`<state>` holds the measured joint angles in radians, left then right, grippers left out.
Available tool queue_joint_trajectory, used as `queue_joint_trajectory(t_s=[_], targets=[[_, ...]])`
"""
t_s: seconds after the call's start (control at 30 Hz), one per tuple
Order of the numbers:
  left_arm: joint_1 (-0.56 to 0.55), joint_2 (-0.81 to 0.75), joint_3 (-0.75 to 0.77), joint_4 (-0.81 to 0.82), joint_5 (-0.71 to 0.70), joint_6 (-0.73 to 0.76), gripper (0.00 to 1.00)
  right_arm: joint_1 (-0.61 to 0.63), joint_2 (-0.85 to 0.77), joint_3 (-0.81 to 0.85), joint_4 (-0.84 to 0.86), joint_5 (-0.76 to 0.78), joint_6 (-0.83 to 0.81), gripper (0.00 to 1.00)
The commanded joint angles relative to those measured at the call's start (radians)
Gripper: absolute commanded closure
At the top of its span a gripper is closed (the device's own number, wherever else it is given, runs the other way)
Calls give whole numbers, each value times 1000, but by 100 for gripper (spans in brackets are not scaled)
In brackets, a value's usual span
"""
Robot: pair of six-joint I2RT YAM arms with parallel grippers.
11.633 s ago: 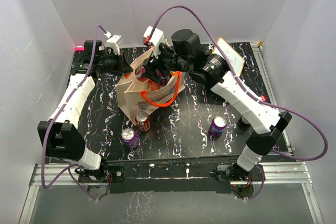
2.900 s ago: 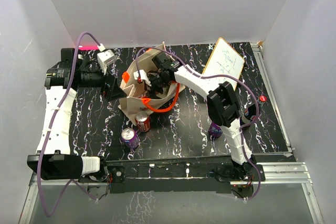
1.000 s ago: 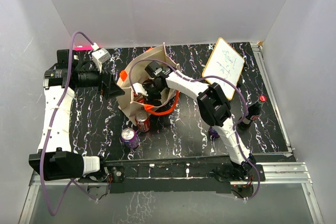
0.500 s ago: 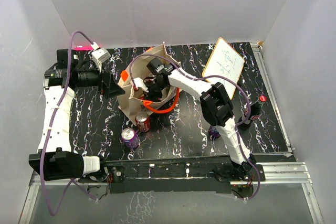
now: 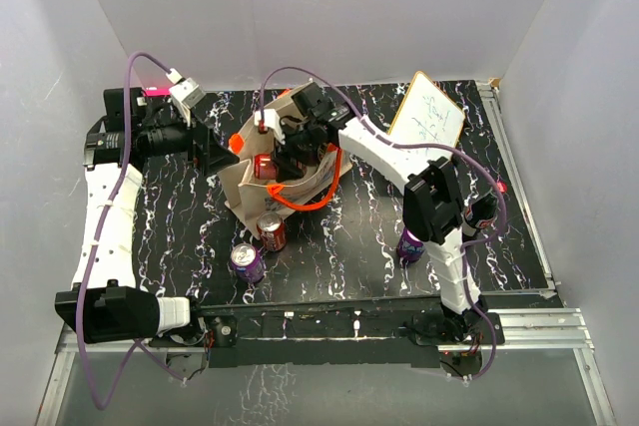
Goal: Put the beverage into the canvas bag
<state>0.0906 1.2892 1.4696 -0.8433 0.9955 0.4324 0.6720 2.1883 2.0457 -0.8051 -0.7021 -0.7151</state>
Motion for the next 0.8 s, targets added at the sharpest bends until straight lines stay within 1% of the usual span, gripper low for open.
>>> queue_joint_trajectory(t_s=[0.0, 0.1, 0.3, 0.43, 0.6, 0.77], targets=[[9, -31, -16, 100, 24, -72, 11, -42, -125, 4, 234, -84, 189, 92], [8, -25, -14, 125, 20, -89, 12, -53, -153, -11, 291, -89, 260, 92], [8, -8, 3, 155, 29, -117, 14, -62, -219, -88, 421, -68, 347, 92], [8, 13, 25, 183, 43, -176, 15, -68, -243, -102, 485, -37, 414, 92], [-1, 60, 84, 257, 38, -343, 16, -74, -252, -58, 565, 17, 508, 92], [-34, 128, 177, 331, -16, -557, 18, -75, -288, -75, 652, 81, 564, 92]])
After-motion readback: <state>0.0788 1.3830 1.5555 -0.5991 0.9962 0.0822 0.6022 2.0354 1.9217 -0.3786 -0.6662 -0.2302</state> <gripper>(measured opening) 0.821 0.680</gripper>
